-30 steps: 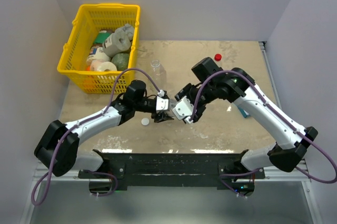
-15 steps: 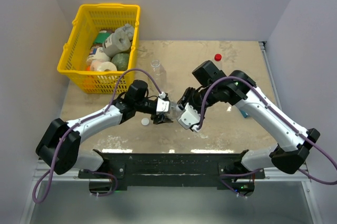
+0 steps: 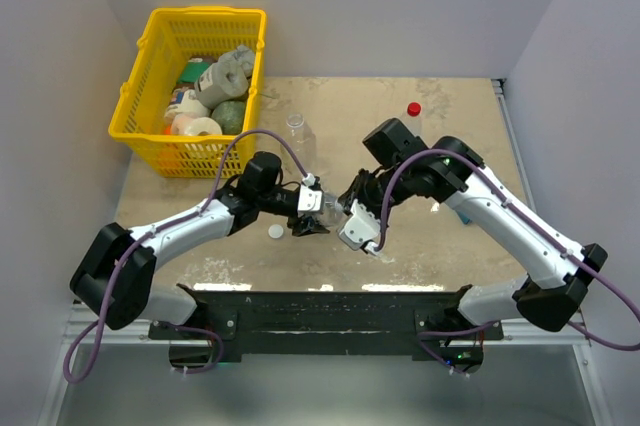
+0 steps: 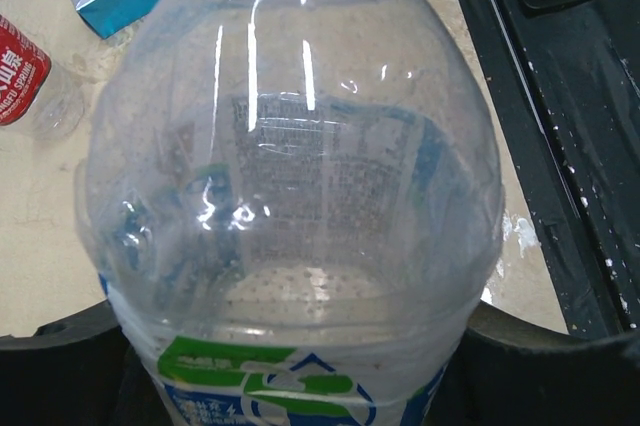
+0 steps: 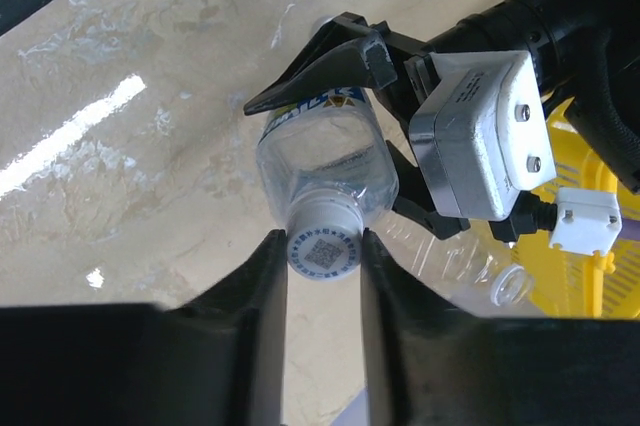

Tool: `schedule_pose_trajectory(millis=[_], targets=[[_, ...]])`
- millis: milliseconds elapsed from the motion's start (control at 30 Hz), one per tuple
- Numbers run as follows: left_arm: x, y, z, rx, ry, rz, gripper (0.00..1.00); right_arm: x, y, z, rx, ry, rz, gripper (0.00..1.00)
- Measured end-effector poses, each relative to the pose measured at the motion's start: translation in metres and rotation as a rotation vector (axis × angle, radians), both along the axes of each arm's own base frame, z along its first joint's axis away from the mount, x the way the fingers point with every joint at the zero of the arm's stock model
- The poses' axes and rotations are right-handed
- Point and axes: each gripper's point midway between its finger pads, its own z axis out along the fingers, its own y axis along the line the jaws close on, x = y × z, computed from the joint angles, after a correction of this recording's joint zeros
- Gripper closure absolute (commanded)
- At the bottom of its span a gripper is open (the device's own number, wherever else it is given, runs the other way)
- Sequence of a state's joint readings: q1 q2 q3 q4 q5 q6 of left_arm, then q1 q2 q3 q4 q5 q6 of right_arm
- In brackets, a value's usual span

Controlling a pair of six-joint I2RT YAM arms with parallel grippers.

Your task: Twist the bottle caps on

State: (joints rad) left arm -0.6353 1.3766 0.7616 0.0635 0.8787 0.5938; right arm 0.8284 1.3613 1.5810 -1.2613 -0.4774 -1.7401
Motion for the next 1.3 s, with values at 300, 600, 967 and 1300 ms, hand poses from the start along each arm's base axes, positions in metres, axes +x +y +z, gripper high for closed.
schedule_pose_trajectory(millis=[300, 600, 967, 1300], targets=[[0.014, 0.000, -0.002, -0.020, 0.012, 0.105, 1.00, 0.018, 0.008, 0.003, -0.034, 0.138, -0.227, 1.00], [0.032, 0.016, -0.026, 0.011, 0.082, 0.318, 1.00, 0.049, 0.026, -0.018, -0.060, 0.520, -0.677, 1.00], [0.035, 0.008, 0.003, -0.097, 0.035, 0.329, 1.00, 0.044, 0.025, 0.009, 0.062, 0.489, -0.696, 0.52], [0.032, 0.008, 0.008, -0.116, 0.050, 0.332, 1.00, 0.041, 0.031, 0.008, 0.091, 0.533, -0.701, 0.56]])
